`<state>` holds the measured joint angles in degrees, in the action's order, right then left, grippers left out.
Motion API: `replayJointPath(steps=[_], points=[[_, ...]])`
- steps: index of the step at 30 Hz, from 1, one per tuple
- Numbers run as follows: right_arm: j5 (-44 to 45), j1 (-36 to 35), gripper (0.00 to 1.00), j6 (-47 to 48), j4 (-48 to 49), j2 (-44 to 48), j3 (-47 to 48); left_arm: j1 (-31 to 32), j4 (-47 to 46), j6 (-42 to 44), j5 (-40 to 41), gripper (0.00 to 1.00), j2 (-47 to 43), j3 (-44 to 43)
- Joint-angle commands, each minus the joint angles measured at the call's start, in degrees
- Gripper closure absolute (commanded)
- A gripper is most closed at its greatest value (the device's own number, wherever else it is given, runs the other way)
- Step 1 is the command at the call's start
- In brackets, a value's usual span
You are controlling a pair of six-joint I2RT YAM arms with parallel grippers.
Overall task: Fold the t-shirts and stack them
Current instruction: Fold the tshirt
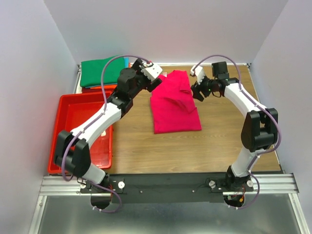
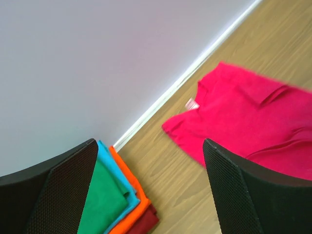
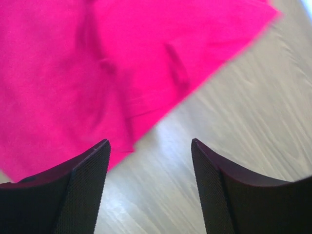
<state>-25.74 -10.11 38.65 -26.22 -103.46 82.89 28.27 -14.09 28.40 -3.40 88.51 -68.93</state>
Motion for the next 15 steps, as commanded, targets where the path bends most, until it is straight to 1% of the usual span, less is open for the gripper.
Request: replayJointPath(steps=[1,5,7,9,10,15], points=[[-6.28,-3.68,0.3,11.36,-9.99,-2.44,-3.35,0.29,5.47,-9.13,-6.79,0.09,-4.74,5.28],[-1.17,-4.65,0.41,8.2,-8.94,-5.43,-2.56,0.29,8.19,-13.89,-9.08,0.13,-8.86,9.24],[0.33,-5.44,0.41,7.67,-8.41,-5.87,-2.56,0.38,8.46,-14.6,-8.73,0.13,-11.07,12.49],[1.65,-6.58,0.41,7.31,-7.71,-6.22,-3.09,0.38,8.37,-14.78,-8.56,0.13,-15.89,16.17],[2.35,-7.29,0.41,7.23,-7.71,-6.23,-3.09,0.38,8.46,-14.69,-8.55,0.13,-15.91,17.24],[5.61,-8.7,0.41,5.03,-6.22,-8.77,-2.91,0.47,10.04,-13.82,-7.33,0.13,-23.28,23.39]])
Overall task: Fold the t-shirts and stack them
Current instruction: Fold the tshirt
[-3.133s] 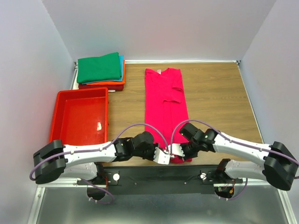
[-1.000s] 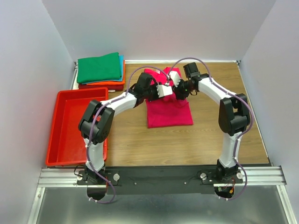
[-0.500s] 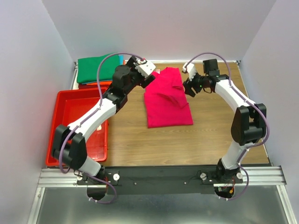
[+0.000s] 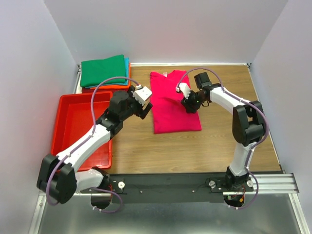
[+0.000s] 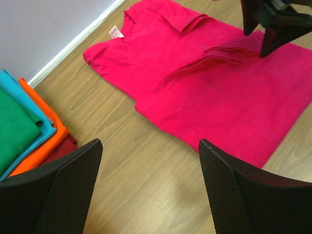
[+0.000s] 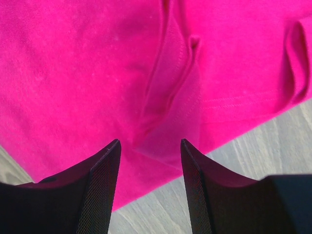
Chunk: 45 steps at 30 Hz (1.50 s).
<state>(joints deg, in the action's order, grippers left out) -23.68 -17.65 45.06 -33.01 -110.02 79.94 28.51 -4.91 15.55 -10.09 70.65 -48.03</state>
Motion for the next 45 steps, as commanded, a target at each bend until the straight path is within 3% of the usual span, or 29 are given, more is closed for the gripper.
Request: replayJointPath(steps=[1,6,11,14,20,24,25,27,28,29,30,35,37,39,40,43,45], points=[[4.16,-1.33,0.41,-2.16,0.67,-2.57,0.13,0.14,0.95,-0.87,-0.37,0.13,-7.26,3.46],[8.2,-2.03,0.43,-3.48,1.72,-4.68,1.0,0.23,-0.62,-0.87,0.51,0.13,-12.2,7.94],[10.67,-2.04,0.76,-4.98,2.52,-5.21,2.5,0.14,-1.6,-0.87,0.16,0.13,-13.26,8.66],[11.29,-2.13,0.86,-5.51,2.52,-4.07,3.29,0.14,-1.33,-0.87,-0.19,0.13,-12.65,8.74],[14.1,-2.13,0.99,-7.87,3.92,-3.27,5.4,0.14,-1.6,-0.79,-0.72,0.13,-12.47,8.66],[19.44,-1.95,0.99,-12.88,9.18,-4.5,8.12,0.14,-1.6,-0.7,-0.9,0.13,-12.56,8.92],[20.86,-1.95,0.96,-14.11,10.33,-4.94,8.39,0.14,-1.6,-0.61,-0.9,0.13,-12.73,9.01],[24.98,-1.78,0.74,-17.8,15.4,-5.47,8.39,0.14,-1.77,-0.43,-0.64,0.13,-12.91,9.1],[29.79,-1.86,0.52,-20.16,17.61,-5.91,7.95,0.14,-1.77,-0.43,-1.24,0.12,-13.26,9.18],[31.92,-1.86,0.4,-20.97,21.11,-6.08,7.77,0.05,-1.95,-0.87,-1.69,0.11,-13.52,9.18],[34.29,-1.43,0.36,-22.72,22.11,-6.61,8.3,0.05,-3.34,-1.83,-1.78,0.02,-14.22,9.79],[28.18,1.74,0.24,-25.99,22.21,-4.43,8.57,0.05,-7.4,-4.04,-1.51,0.02,-15.63,12.43],[19.53,2.27,0.21,-23.28,21.33,-2.06,6.64,0.14,-6.7,-1.68,-4.31,0.03,-15.02,11.91],[9.24,2.79,0.13,-13.37,16.88,3.65,0.94,0.4,-5.47,0.96,-8.78,0.09,-13.19,11.12],[-2.48,2.88,0.12,-7.85,13.97,5.67,-1.34,1.01,-5.2,4.1,-9.42,0.12,-12.56,11.03],[-17.13,2.8,0.1,18.73,2.63,12.97,-10.05,7.5,-4.07,13.84,-7.77,0.15,-9.4,11.64],[-19.03,2.71,0.09,23.48,0.94,17.44,-16.35,13.9,-2.58,19.84,-2.78,0.15,-8.09,12.52]])
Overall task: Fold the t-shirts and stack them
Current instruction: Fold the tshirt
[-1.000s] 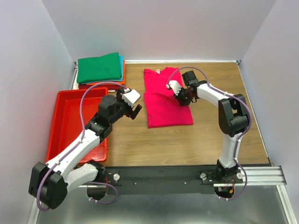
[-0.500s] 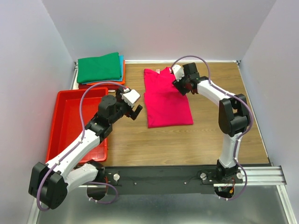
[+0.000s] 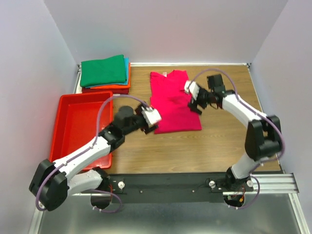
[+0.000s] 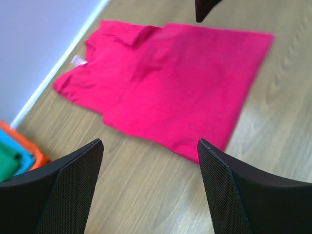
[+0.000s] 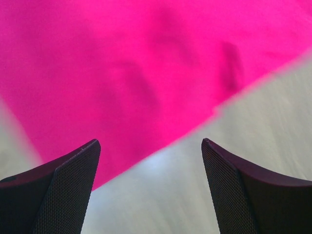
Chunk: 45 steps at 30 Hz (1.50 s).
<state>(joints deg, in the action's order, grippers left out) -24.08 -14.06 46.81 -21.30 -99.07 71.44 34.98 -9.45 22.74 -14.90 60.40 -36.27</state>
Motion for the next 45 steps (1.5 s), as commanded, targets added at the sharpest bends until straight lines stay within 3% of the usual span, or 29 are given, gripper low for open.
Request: replayJointPath(steps=[1,4,10,12,14,36,45], points=[[-18.2,-0.79,0.1,23.23,-10.87,7.74,-9.29,9.12,3.03,15.37,2.59,0.15,2.87,1.02],[-16.36,-0.88,0.09,25.09,-10.96,10.38,-13.16,12.3,3.56,21.11,3.3,0.16,5.42,2.26],[-13.63,-0.88,0.09,21.23,-11.13,12.93,-16.42,15.46,2.51,22.08,7.15,0.17,9.56,3.58],[-13.54,-0.88,0.09,20.61,-11.13,12.93,-16.77,15.56,2.07,22.17,8.12,0.16,10.52,3.49],[-14.77,-0.88,0.09,20.6,-11.13,12.85,-17.56,15.56,1.55,23.05,8.48,0.09,11.57,3.4],[-12.23,-1.05,0.09,22.1,-6.3,9.86,-22.31,15.47,-0.03,26.03,12.86,0.09,26.51,-2.39],[-8.63,-2.98,0.09,21.75,-2.18,8.81,-23.71,14.5,1.63,26.48,12.87,0.21,32.67,-5.83]])
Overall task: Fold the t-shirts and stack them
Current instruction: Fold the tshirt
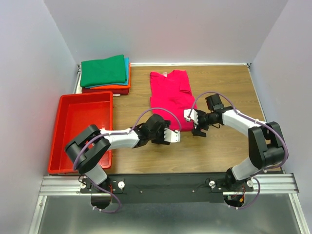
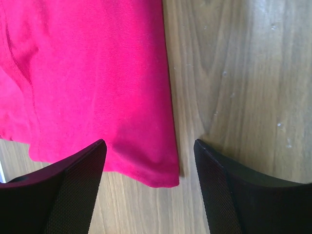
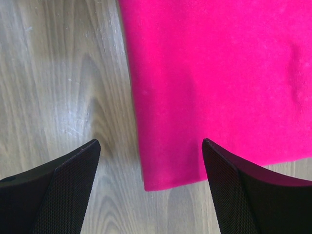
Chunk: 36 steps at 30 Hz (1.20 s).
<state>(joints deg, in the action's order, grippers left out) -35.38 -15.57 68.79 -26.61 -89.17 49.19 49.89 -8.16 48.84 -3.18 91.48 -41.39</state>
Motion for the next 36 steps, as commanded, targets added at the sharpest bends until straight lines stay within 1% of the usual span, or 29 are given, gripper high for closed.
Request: replayJointPath(steps=[1,4,5,6,7,9,10,11,12,13,14,15,17,18,20,21,23,25,28,29,30,32,33,34,36], points=[[3.55,-2.0,0.1,-0.5,3.58,-1.36,-1.55,-0.49,0.25,0.47,1.16,0.22,1.68,-0.8],[7.94,-4.55,0.13,-2.61,6.13,-3.47,-1.29,-1.19,0.25,0.38,1.69,0.26,2.47,-1.07],[10.04,-5.42,0.16,-4.09,7.26,-4.69,-0.68,-1.28,0.17,0.38,1.6,0.28,2.73,-1.15],[11.02,-5.69,0.16,-4.89,7.27,-5.22,-0.24,-1.46,0.17,0.47,1.6,0.28,2.74,-1.24],[12.6,-6.04,0.23,-6.38,7.71,-6.27,0.38,-1.81,0.17,0.38,1.51,0.32,3.0,-1.33],[13.92,-6.22,0.29,-7.87,7.98,-7.07,1.08,-2.16,0.25,0.38,1.16,0.36,3.79,-1.59],[14.54,-6.14,0.36,-8.5,8.24,-7.51,1.26,-2.25,0.34,0.47,0.9,0.42,4.14,-1.94],[15.5,-6.05,0.38,-8.94,8.33,-7.78,1.43,-2.34,0.78,0.55,0.81,0.46,4.66,-2.29],[15.95,-6.14,0.43,-9.64,8.5,-8.39,1.61,-2.51,1.3,0.38,0.46,0.48,5.37,-2.9],[16.3,-6.14,0.46,-9.99,8.42,-8.74,1.61,-2.6,1.4,0.47,0.37,0.5,5.63,-3.08],[16.56,-6.14,0.48,-10.17,8.42,-8.92,1.52,-2.78,1.57,0.38,0.19,0.57,5.98,-3.26],[16.48,-6.14,0.55,-10.26,8.33,-9.18,1.44,-2.87,1.66,0.38,-0.07,0.61,6.16,-3.44],[16.22,-6.14,0.63,-10.78,8.24,-9.36,1.52,-3.04,2.1,0.38,-0.51,0.72,6.25,-3.61],[15.78,-6.14,0.68,-11.05,7.89,-9.36,1.52,-3.04,2.19,0.47,-0.51,0.8,6.17,-3.79],[13.94,-6.05,0.91,-10.96,6.75,-9.1,1.87,-3.13,2.98,0.55,-0.95,1.0,5.9,-4.05],[13.06,-6.14,0.96,-10.7,4.66,-8.75,2.05,-3.04,3.33,0.56,-1.91,1.0,5.38,-4.14],[10.43,-6.48,0.99,-9.21,1.84,-7.61,1.97,-3.04,5.34,0.64,-3.58,1.0,4.41,-4.32],[9.8,-7.45,0.99,-7.46,-3.34,-6.2,1.0,-2.43,8.07,0.2,-8.14,1.0,2.22,-4.67],[9.8,-10.61,0.99,-4.64,-9.06,-1.11,-3.12,0.11,13.24,0.2,-14.12,1.0,-1.47,-4.32],[9.36,-11.92,1.0,-4.03,-11.94,2.56,-4.87,1.6,14.48,-0.32,-16.48,1.0,-2.61,-4.06],[9.1,-12.46,1.0,-3.85,-11.97,4.25,-5.33,2.83,15.8,-0.76,-16.51,1.0,-3.15,-4.05],[7.87,-13.34,0.99,-2.8,-19.93,9.15,-5.25,5.73,18.7,-2.51,-19.22,1.0,-5.25,-2.92],[7.52,-13.43,0.99,-2.7,-19.97,10.66,-5.24,6.36,19.49,-3.04,-19.23,1.0,-6.13,-2.74],[7.25,-13.43,0.99,-2.96,-23.28,11.81,-4.29,6.88,20.89,-3.66,-20.62,1.0,-6.92,-2.39],[6.81,-13.43,0.99,-4.36,-26.72,14.62,-2.36,7.59,21.78,-4.63,-20.81,1.0,-9.9,-2.3]])
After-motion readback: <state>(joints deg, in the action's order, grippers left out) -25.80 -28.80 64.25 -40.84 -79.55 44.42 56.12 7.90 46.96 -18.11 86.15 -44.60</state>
